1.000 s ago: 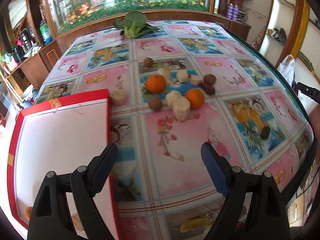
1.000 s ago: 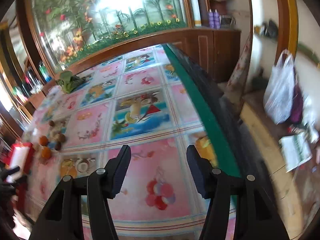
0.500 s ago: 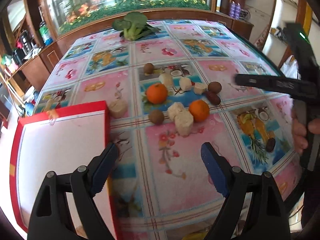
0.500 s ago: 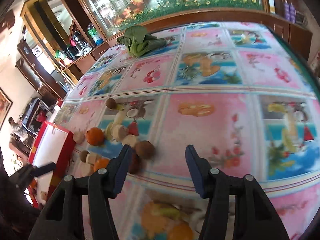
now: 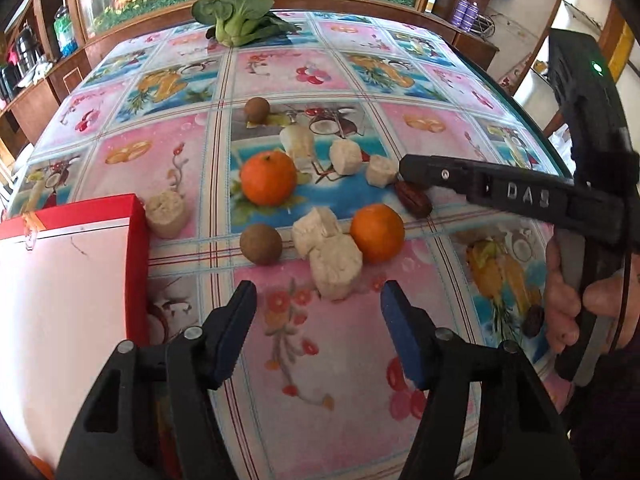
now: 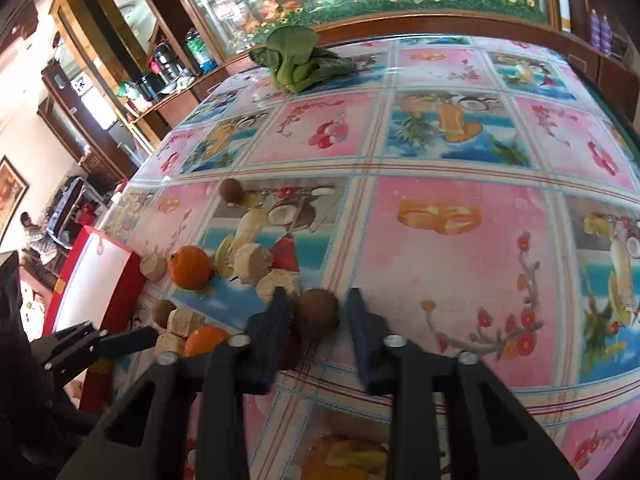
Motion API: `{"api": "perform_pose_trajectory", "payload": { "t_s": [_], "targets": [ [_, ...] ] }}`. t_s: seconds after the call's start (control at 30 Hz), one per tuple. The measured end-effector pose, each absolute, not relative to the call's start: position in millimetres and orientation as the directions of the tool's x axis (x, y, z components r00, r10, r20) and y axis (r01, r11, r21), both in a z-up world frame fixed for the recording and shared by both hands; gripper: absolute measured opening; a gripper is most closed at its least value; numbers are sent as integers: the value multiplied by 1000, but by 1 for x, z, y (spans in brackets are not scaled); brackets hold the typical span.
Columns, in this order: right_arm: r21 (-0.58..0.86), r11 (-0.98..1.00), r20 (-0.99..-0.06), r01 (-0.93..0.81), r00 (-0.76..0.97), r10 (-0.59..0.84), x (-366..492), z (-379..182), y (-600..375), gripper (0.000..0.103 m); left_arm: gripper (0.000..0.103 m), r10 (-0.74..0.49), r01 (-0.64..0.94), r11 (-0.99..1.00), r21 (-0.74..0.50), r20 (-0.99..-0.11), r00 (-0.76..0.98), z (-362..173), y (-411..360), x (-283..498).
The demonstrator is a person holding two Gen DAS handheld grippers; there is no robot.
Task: Organize fruits
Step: 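Grasp a bread cube with the left tool while the right tool grasps a brown round fruit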
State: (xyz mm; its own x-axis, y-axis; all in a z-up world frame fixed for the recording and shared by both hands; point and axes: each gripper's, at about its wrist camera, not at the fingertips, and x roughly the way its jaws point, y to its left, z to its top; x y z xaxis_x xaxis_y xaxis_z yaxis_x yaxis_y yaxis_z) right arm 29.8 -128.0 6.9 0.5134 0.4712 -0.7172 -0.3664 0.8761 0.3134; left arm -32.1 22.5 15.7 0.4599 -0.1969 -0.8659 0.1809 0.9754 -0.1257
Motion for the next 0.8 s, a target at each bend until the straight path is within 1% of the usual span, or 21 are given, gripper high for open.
{"api": "perform_pose_trajectory", "payload": {
  "t_s": [0.17, 0.2, 0.23, 0.4, 0.67, 0.7, 0.73, 0.8],
  "targets": [
    [299, 876, -714, -379, 520, 469, 28, 5, -127, 22, 63, -197, 184, 975, -124, -862, 467, 14, 19, -26],
    [305, 874, -712, -379, 519, 473, 28, 5, -128, 22, 62, -196, 187, 975, -120, -861, 469, 14, 18, -25],
    [310, 872, -710, -379, 517, 478, 28, 5, -129, 22, 55, -195, 196, 974, -113, -858, 475, 14, 15, -25],
    [349, 863, -700, -367, 510, 500, 27, 4, -135, 22, 49, -188, 200, 975, -101, -854, 486, 13, 15, -25],
    [333, 868, -701, -369, 519, 489, 26, 4, -132, 22, 49, -188, 135, 981, -139, -855, 484, 15, 21, -31],
    [335, 867, -701, -368, 518, 491, 26, 4, -132, 22, 45, -182, 127, 982, -137, -854, 487, 15, 21, -31],
    [336, 867, -700, -368, 518, 491, 26, 4, -132, 22, 36, -175, 125, 984, -130, -852, 493, 15, 20, -31],
    [336, 867, -701, -367, 518, 491, 26, 4, -131, 22, 34, -170, 125, 984, -123, -852, 496, 15, 18, -30]
  ]
}}
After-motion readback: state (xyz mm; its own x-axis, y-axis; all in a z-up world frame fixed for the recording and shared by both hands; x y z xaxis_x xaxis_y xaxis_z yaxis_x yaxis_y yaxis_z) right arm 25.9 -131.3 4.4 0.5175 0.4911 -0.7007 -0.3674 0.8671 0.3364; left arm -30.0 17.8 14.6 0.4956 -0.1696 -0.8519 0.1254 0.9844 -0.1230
